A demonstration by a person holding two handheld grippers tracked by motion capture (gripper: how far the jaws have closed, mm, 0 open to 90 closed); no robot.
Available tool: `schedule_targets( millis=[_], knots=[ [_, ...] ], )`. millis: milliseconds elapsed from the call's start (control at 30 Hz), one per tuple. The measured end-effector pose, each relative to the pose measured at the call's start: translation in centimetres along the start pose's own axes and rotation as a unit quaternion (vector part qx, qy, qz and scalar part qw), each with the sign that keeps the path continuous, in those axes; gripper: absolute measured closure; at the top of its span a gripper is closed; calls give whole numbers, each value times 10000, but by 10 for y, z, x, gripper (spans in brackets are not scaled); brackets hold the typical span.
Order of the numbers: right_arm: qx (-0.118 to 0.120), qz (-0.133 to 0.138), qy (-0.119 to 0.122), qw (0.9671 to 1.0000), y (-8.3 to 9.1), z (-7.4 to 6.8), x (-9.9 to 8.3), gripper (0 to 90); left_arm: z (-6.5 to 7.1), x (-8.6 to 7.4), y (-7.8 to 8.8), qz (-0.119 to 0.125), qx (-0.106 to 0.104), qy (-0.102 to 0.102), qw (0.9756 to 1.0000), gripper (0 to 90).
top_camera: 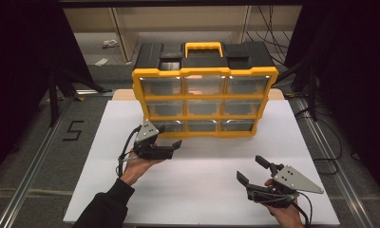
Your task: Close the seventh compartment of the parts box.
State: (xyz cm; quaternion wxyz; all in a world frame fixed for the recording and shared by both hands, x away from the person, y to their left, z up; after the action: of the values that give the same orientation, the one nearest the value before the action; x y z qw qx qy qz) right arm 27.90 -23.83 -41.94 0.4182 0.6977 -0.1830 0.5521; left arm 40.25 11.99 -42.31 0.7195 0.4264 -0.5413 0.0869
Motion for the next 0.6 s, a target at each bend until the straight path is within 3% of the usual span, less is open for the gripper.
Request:
schedule_targets(
  millis=[267, 333, 600],
  knots=[
    [3, -11, 2, 10000, 1, -1, 0, 199, 9, 1, 10, 83, -64, -67, 9999, 173],
    [-12, -8, -1, 10000, 0, -1, 0, 199, 11, -1, 13, 142, 35, -92, 9999, 173],
    [-38, -28, -12, 10000, 1, -1, 0, 199, 16, -14, 29, 286, 34, 43, 9996, 176]
  ],
)
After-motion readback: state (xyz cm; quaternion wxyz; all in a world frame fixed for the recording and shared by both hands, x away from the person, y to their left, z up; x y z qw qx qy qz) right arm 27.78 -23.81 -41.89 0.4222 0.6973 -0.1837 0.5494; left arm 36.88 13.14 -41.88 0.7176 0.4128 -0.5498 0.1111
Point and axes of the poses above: each handheld gripper's, and its own axes: y roughly backward along the jaws, x roughly out of its top, z roughly to its right, the point moved 1 cm from there along -y, roughly forward along the jaws, and after that the axes turned 10 degrees about -z, right-handed, at the moved point
